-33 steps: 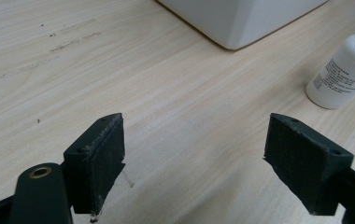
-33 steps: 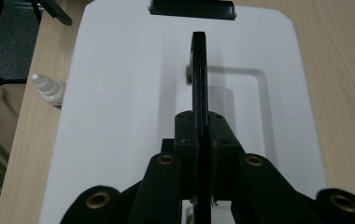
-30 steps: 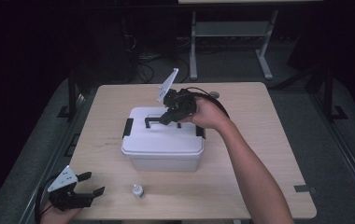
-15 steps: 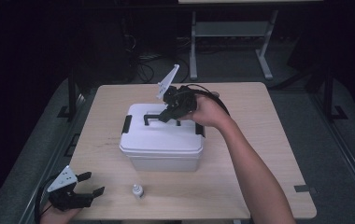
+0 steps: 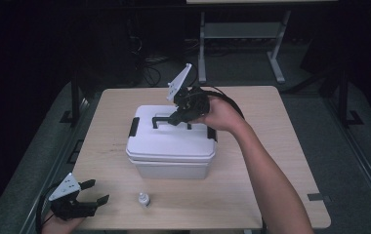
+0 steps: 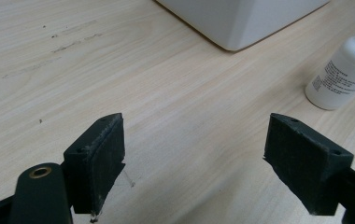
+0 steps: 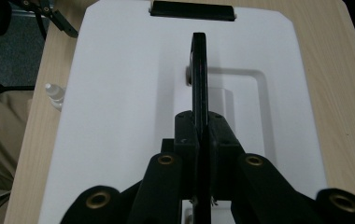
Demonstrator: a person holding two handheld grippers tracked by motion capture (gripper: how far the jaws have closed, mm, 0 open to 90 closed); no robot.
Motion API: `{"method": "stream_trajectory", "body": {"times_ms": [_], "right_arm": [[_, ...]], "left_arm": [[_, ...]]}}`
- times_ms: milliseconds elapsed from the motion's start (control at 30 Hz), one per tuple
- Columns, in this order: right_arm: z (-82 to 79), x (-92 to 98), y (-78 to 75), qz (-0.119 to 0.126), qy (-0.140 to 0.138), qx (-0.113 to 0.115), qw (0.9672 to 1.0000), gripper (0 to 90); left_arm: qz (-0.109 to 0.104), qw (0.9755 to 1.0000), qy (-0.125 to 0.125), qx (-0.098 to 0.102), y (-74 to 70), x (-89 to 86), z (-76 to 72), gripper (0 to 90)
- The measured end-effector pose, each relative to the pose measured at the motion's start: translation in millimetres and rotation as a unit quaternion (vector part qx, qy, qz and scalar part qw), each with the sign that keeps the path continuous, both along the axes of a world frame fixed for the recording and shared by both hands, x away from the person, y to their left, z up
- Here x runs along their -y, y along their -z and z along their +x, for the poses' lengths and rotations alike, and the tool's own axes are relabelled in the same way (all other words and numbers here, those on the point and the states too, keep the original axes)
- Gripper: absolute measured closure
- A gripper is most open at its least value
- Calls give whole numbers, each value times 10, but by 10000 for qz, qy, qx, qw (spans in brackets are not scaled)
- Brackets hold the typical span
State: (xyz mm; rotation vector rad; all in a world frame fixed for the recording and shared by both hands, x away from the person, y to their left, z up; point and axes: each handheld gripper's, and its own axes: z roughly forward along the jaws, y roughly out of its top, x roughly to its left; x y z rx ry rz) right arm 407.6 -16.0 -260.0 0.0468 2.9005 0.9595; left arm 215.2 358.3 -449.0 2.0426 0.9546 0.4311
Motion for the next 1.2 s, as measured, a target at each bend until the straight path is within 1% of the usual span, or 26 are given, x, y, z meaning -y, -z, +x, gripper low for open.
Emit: {"method": "stream_trajectory", "body": {"times_ms": [433, 600, 1200], "right_arm": [[-60, 155, -84, 38, 0, 24, 10000, 840], [-89, 222, -112, 18, -6, 26, 10000, 840], [-167, 461, -193, 16, -1, 113, 9999, 839]], "left_arm": [[13, 10000, 2, 2, 2, 7, 2, 201], [26, 10000, 1, 10, -2, 11, 2, 201], [55, 10000, 20, -1, 0, 22, 6, 201]]}}
